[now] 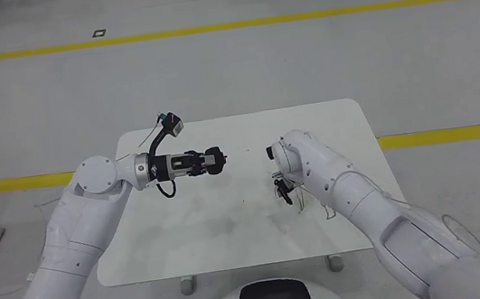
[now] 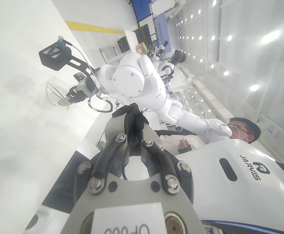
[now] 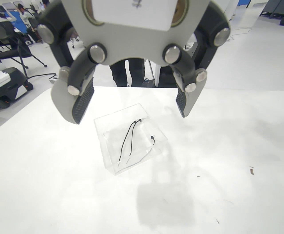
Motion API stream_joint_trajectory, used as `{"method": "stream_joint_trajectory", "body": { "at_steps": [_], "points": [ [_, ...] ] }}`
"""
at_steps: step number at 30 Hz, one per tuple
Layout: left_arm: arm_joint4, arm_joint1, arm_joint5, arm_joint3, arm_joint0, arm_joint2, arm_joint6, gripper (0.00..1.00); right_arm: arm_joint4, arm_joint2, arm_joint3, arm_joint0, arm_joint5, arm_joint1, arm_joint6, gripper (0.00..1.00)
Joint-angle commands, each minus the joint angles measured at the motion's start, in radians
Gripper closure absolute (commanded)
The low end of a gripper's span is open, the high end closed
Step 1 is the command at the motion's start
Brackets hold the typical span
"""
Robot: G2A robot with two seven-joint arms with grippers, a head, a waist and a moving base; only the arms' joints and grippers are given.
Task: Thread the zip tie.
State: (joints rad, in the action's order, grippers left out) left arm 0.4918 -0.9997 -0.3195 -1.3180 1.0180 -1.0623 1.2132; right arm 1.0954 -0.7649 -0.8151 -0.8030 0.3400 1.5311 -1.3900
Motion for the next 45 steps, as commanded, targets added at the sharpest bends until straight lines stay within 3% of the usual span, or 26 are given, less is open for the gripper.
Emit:
{"method": "stream_joint_trajectory", "body": {
  "at_steps": [1,8,17,18,19,20,21,34,45],
  "points": [
    [0.000,0.000,0.000,0.000,0.000,0.000,0.000,1.00,0.000,0.000,-0.001,0.000,0.000,0.000,0.000,0.00],
    [0.000,0.000,0.000,0.000,0.000,0.000,0.000,1.00,0.007,-0.001,0.000,-0.013,-0.004,-0.001,0.035,0.00],
    [0.000,0.000,0.000,0.000,0.000,0.000,0.000,1.00,0.050,-0.008,-0.062,-0.046,0.000,-0.007,0.000,0.00],
    [0.000,0.000,0.000,0.000,0.000,0.000,0.000,1.00,0.058,-0.011,-0.064,-0.050,0.000,-0.008,0.000,0.02],
    [0.000,0.000,0.000,0.000,0.000,0.000,0.000,1.00,0.063,-0.013,-0.065,-0.053,0.000,-0.008,0.000,0.15],
    [0.000,0.000,0.000,0.000,0.000,0.000,0.000,1.00,0.065,-0.015,-0.066,-0.055,0.000,-0.008,0.000,0.43],
    [0.000,0.000,0.000,0.000,0.000,0.000,0.000,1.00,0.068,-0.017,-0.066,-0.058,0.000,-0.008,0.000,0.53],
    [0.000,0.000,0.000,0.000,0.000,0.000,0.000,1.00,0.062,0.004,-0.009,-0.047,0.000,0.014,0.000,0.64],
    [0.000,0.000,0.000,0.000,0.000,0.000,0.000,1.00,0.117,-0.015,0.071,-0.036,0.000,0.055,0.017,0.68]
  ]
}}
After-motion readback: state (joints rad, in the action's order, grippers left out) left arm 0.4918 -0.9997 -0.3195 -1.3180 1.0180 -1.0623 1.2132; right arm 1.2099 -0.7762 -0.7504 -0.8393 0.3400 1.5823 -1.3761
